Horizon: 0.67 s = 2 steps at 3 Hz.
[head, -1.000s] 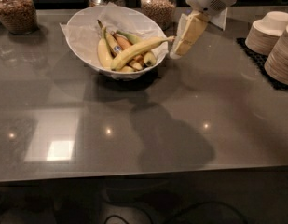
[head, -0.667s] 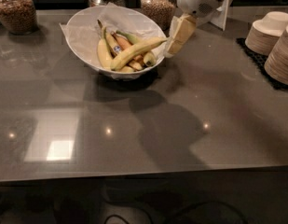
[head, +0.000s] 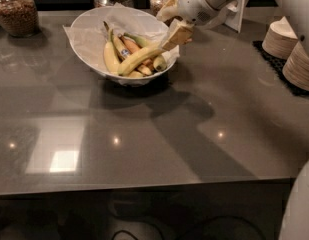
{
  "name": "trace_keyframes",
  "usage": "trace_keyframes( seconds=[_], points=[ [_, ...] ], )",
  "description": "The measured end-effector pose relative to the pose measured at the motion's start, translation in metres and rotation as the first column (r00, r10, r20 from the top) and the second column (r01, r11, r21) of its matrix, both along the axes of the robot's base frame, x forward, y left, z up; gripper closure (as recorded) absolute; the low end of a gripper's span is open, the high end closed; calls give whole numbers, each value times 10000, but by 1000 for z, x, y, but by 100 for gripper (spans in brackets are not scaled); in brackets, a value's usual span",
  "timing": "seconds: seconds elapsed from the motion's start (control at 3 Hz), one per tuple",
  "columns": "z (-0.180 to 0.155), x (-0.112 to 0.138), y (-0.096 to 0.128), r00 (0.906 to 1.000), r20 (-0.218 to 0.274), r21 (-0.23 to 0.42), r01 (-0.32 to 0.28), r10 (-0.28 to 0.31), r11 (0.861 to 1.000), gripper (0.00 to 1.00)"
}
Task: Pick banana from white bowl
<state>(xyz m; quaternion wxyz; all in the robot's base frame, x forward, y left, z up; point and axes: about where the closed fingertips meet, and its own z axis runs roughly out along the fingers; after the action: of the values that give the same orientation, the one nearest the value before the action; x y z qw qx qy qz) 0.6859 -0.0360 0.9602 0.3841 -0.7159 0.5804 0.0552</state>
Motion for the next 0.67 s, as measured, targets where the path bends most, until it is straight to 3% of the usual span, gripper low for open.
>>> trace_keyframes(
  seconds=[0.33, 0.67],
  points=[
    [-11, 6, 5, 9995, -326, 132, -46, 50, 9999, 47],
    [-21, 8, 8, 9981, -601, 117, -100, 107, 9999, 43]
  ],
)
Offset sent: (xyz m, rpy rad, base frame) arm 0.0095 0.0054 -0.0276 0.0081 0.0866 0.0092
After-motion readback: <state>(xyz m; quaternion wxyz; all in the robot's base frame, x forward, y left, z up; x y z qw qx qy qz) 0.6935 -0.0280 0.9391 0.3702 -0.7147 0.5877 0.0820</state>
